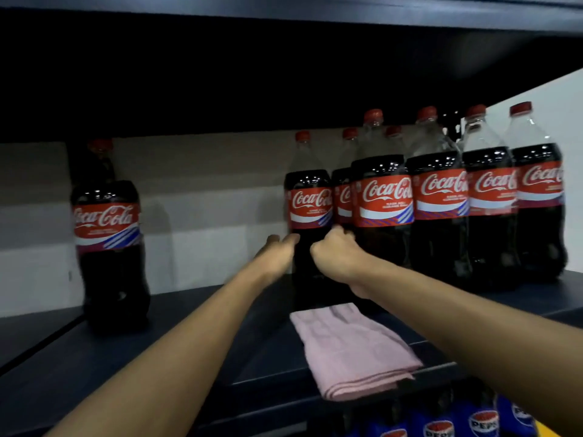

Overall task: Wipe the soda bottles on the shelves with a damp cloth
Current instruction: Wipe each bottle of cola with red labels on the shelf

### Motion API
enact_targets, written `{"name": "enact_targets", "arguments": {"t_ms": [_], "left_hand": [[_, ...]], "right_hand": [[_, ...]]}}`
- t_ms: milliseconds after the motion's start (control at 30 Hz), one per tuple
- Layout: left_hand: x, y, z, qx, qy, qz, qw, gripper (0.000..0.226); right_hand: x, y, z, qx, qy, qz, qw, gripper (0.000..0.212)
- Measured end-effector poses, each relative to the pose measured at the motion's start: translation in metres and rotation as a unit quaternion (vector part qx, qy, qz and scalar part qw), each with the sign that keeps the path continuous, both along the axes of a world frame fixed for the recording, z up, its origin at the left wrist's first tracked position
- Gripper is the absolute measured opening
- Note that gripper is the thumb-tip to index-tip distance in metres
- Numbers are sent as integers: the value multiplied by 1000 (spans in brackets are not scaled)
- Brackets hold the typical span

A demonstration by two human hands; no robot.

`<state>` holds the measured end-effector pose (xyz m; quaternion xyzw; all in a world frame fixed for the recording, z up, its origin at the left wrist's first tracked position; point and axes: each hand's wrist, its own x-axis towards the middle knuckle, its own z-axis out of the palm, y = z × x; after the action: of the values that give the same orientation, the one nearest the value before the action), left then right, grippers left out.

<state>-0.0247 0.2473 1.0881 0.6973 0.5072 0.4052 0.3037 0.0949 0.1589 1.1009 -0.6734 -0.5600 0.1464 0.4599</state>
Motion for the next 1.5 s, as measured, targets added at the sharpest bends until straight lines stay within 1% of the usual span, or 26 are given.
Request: {"name": "enact_targets", "arguments": {"t_ms": [33, 100, 133, 167, 200, 300, 367, 400, 433, 467, 533, 567, 600, 667, 700, 733, 767, 833, 900, 933, 1000, 1067, 1133, 1233, 1400, 1500], "left_hand": [[8, -1, 1, -14, -10, -5, 1000, 89], [16, -7, 4, -12, -12, -31, 999, 54], [19, -6, 5, -6, -8, -40, 999, 44], [19, -6, 4, 0, -6, -44, 999, 39], [17, -8, 4, -3, -11, -50, 999, 35], [7, -13, 4, -21, -57, -46, 997, 26], [-3, -16, 5, -24, -74, -30, 996, 31], [-10, -18, 4, -24, -74, -20, 997, 34], [-16, -20, 3, -22, -73, -13, 997, 38], [-23, -23, 2, -21, -71, -2, 997, 44], [-39, -30, -1, -7, -60, 26, 998, 56], [-47, -35, -2, 4, -54, 39, 998, 55], [-54, -41, -2, 14, -50, 49, 997, 49], [-66, -52, -3, 22, -62, 66, 996, 30], [-72, -58, -3, 26, -71, 74, 994, 26], [-79, -65, -5, 30, -75, 83, 993, 26], [-84, -71, -7, 36, -82, 87, 992, 31], [-94, -84, -12, 49, -107, 106, 987, 50], [-103, -95, -18, 63, -134, 124, 981, 63], [-105, -101, -20, 68, -141, 127, 979, 64], [-109, -116, -24, 72, -155, 125, 977, 58], [-109, -131, -28, 79, -169, 118, 975, 55], [-109, -144, -30, 92, -170, 116, 974, 54], [-108, -160, -30, 105, -170, 112, 973, 53], [-110, -169, -31, 105, -151, 100, 978, 87], [-111, -171, -31, 101, -156, 87, 979, 95]], "right_hand": [[1, 6, -3, -12, 17, 11, 1000, 54], [-3, 16, -9, -23, 14, 31, 999, 53], [-5, 21, -10, -23, 40, 29, 999, 54], [-5, 25, -10, -15, 77, 32, 996, 56], [-7, 29, -9, -14, 96, 40, 995, 57], [-10, 29, -4, -5, 162, 82, 983, 60], [-8, 38, -2, 4, 191, 70, 979, 69], [-7, 46, -4, 5, 199, 80, 977, 70], [-6, 58, -5, -1, 206, 98, 974, 66], [-9, 53, -4, -12, 205, 117, 972, 57], [-19, 28, 4, -22, 197, 145, 969, 32], [-22, 22, 5, -26, 187, 162, 969, 24], [-24, 18, 4, -29, 185, 180, 966, 18], [-32, 11, 4, -18, 176, 207, 962, 7], [-35, 7, 4, -12, 163, 215, 963, 5], [-38, 4, 3, -7, 153, 229, 961, 8], [-40, -1, 3, -1, 148, 244, 958, 11], [-44, -9, 3, 5, 141, 272, 952, 11], [-47, -16, 3, 14, 114, 280, 953, 10], [-48, -18, 2, 22, 93, 281, 955, 15], [-49, -24, 1, 36, 58, 292, 954, 25], [-48, -30, 0, 48, 36, 305, 951, 31], [-45, -40, 0, 55, 23, 313, 948, 33], [-40, -54, 0, 66, 17, 322, 944, 32], [-30, -78, 1, 67, 29, 323, 944, 31], [-23, -80, 1, 68, 4, 317, 946, 26]]}}
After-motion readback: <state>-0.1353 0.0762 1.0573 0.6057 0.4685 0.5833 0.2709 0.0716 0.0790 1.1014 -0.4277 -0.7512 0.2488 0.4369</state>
